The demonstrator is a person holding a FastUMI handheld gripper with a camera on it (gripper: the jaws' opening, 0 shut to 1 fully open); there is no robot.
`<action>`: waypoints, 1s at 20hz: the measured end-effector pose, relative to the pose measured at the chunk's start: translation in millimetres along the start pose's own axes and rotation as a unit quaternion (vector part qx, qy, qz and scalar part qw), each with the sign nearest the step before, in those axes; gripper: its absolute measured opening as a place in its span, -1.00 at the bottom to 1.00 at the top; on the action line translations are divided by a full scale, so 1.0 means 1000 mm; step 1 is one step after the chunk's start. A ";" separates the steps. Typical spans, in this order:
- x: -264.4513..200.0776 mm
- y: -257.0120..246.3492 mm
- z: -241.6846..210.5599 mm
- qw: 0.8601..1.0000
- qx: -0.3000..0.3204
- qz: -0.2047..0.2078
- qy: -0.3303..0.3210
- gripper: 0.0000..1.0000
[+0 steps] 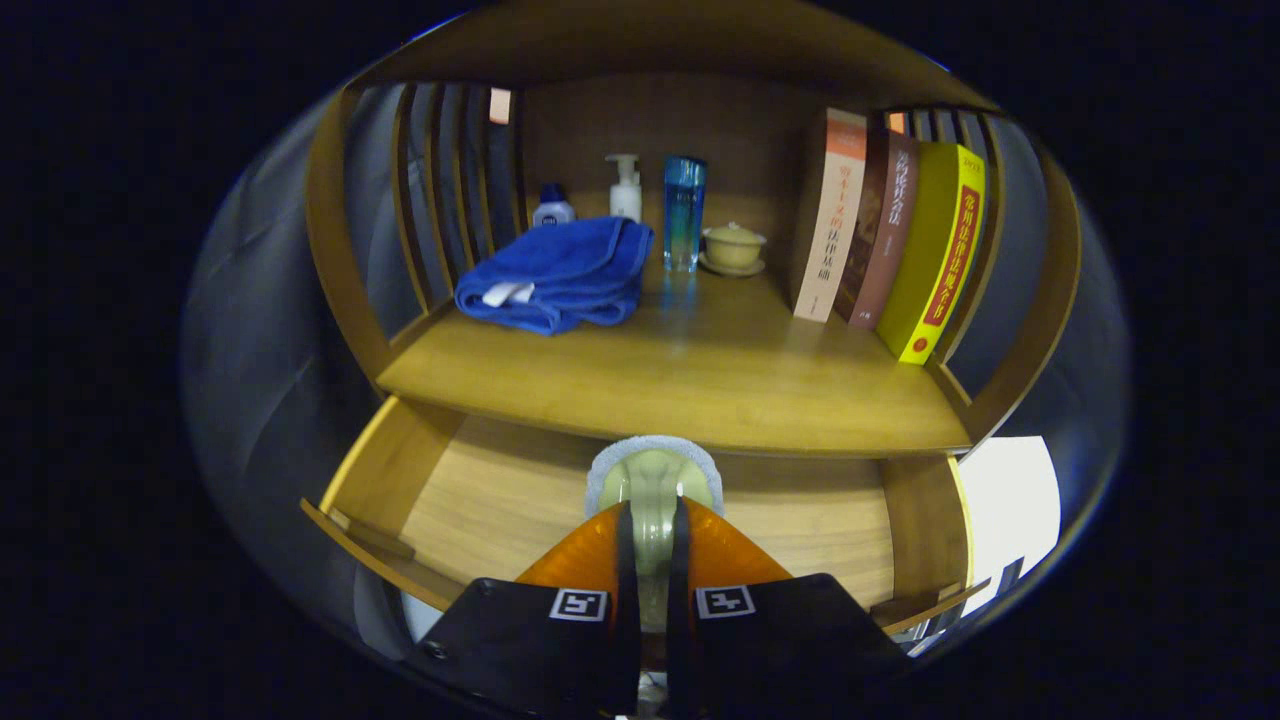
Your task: Pull open the drawer, take out the items inside it, and place them on the countertop above the cabinet.
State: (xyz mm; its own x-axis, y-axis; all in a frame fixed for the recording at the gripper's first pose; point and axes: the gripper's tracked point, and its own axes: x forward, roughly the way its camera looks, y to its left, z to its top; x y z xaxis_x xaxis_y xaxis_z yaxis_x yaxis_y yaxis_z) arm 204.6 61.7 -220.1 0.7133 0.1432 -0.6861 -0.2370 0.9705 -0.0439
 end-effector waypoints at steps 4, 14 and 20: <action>0.006 -0.008 0.055 0.999 0.003 -0.019 -0.032 -0.63; 0.093 -0.010 0.103 0.998 0.013 -0.051 -0.028 -0.63; 0.123 -0.023 0.111 0.997 0.016 -0.070 -0.038 -0.61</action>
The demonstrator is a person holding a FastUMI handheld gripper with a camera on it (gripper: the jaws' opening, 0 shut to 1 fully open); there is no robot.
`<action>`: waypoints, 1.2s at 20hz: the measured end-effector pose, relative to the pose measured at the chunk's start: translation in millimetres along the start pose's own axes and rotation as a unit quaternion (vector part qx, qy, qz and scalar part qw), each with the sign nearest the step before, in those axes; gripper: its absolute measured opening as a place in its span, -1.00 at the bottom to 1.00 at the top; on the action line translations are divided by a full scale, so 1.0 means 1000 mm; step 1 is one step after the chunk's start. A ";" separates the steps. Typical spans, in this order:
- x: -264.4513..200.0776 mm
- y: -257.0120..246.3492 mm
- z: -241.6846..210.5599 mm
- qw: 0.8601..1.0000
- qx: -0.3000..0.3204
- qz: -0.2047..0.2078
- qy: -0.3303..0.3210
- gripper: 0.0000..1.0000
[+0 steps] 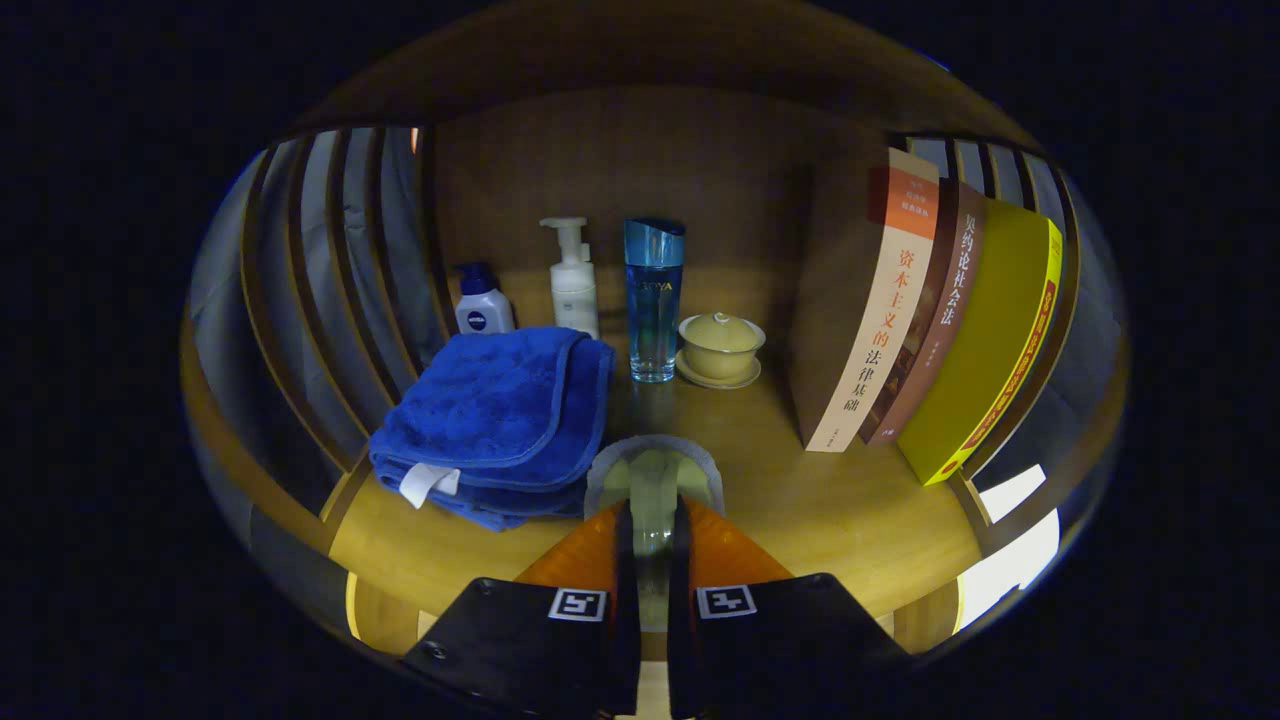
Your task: Pull open the drawer, take out the items inside it, and place them on the countertop above the cabinet.
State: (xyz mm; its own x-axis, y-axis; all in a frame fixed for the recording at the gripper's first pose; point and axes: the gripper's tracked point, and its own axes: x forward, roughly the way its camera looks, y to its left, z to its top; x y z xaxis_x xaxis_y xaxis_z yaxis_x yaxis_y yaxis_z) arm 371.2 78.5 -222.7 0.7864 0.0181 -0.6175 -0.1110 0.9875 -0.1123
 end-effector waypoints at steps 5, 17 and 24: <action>0.012 -0.003 0.000 1.000 -0.004 -0.017 0.003 -0.54; 0.022 -0.006 -0.012 0.999 0.019 -0.024 0.012 -0.34; 0.008 0.009 0.007 0.999 0.027 -0.001 -0.025 0.48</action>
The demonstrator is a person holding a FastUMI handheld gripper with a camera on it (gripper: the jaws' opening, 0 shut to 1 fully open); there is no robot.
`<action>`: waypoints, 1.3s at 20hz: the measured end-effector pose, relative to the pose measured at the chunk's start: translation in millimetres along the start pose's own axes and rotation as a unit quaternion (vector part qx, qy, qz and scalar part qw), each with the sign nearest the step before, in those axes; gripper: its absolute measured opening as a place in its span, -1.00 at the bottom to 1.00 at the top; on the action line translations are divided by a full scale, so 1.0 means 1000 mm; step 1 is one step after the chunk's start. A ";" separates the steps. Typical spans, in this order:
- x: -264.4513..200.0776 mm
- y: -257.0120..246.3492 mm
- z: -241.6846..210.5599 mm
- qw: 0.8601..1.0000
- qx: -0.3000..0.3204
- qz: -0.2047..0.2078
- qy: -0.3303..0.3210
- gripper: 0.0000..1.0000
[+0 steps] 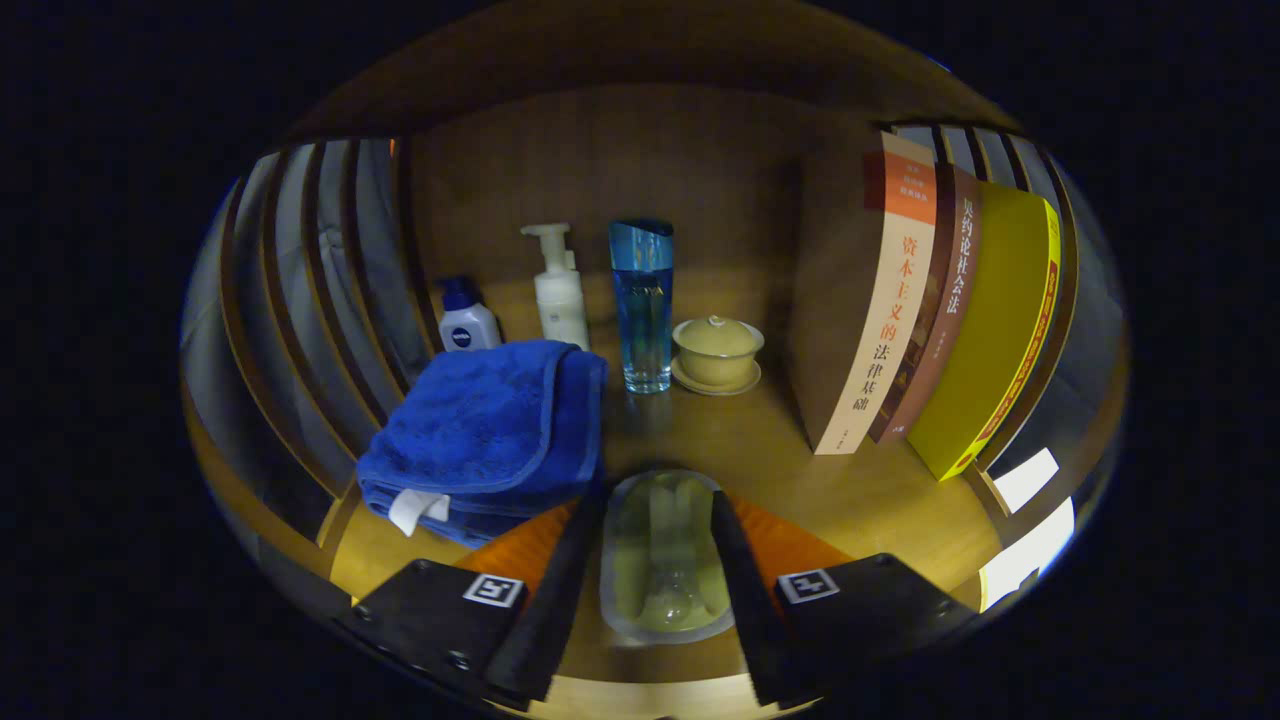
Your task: Pull open the drawer, take out the items inside it, and place them on the countertop above the cabinet.
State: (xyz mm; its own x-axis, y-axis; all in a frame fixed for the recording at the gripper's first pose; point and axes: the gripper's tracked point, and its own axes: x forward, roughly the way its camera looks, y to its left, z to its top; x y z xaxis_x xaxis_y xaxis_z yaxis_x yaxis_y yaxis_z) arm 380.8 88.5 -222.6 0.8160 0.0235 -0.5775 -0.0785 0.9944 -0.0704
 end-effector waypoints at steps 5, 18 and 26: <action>-0.024 0.002 0.015 0.999 0.015 -0.005 -0.039 0.93; -0.154 0.005 0.025 0.989 0.021 0.029 -0.145 0.94; -0.264 0.019 0.039 0.971 -0.019 0.063 -0.230 0.94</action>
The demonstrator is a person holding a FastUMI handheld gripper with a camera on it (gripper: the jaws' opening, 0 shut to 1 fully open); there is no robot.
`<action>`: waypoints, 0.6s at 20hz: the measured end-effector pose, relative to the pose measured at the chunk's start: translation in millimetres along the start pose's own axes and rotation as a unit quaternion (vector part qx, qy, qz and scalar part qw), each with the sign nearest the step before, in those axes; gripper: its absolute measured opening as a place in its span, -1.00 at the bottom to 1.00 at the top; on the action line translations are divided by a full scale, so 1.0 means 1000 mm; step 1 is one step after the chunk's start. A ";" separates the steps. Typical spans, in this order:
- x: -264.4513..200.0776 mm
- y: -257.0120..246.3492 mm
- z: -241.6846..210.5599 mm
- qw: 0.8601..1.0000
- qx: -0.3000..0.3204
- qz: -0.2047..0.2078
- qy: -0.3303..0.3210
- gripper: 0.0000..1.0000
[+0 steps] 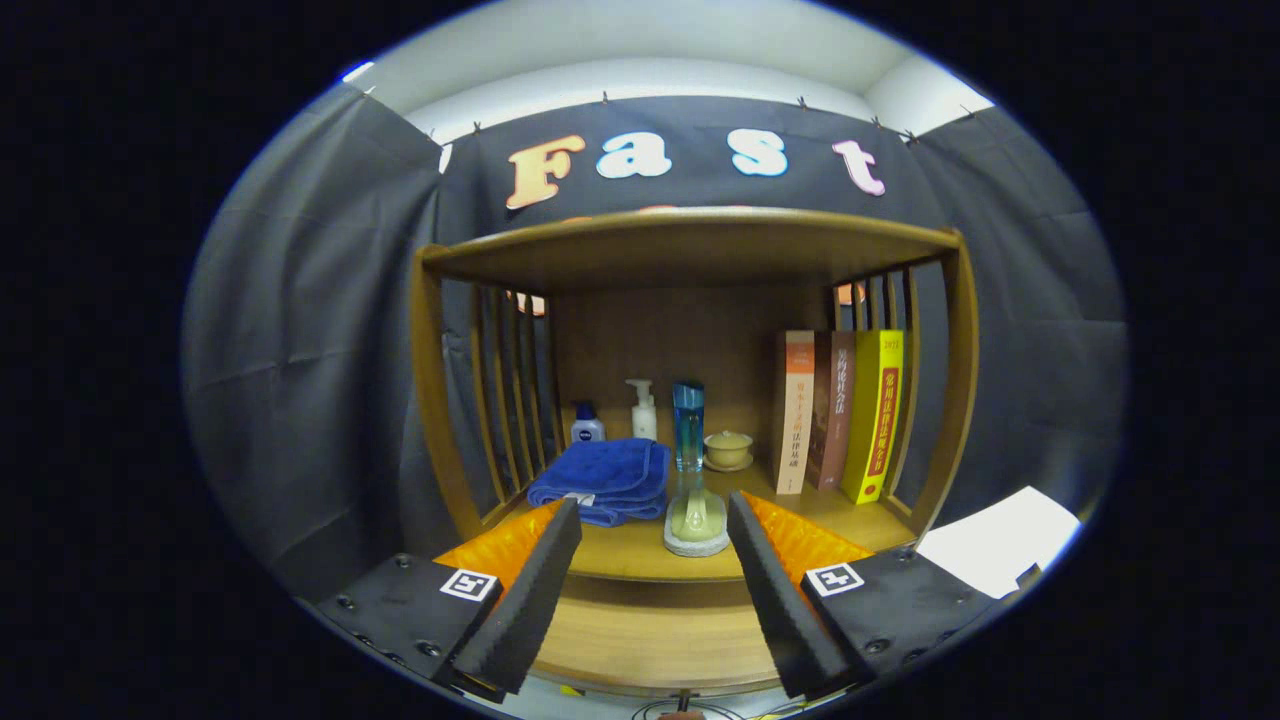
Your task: Pull open the drawer, take out the items inside it, and place them on the countertop above the cabinet.
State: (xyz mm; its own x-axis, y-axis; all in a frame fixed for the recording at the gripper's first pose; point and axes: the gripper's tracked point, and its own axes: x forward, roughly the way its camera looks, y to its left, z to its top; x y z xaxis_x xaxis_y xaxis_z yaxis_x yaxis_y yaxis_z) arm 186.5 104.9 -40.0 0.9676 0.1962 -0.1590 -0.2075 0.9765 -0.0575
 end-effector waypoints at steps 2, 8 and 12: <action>-0.032 0.002 0.009 1.000 -0.007 0.005 -0.013 0.94; -0.097 0.011 -0.003 0.999 0.005 0.015 -0.047 0.93; -0.127 0.005 -0.030 0.997 -0.016 -0.007 -0.069 0.93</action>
State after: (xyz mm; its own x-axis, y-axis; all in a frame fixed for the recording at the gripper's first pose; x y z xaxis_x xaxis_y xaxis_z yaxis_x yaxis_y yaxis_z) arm 58.7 82.7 -49.3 0.9804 0.1959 -0.0208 -0.1969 0.9762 -0.0909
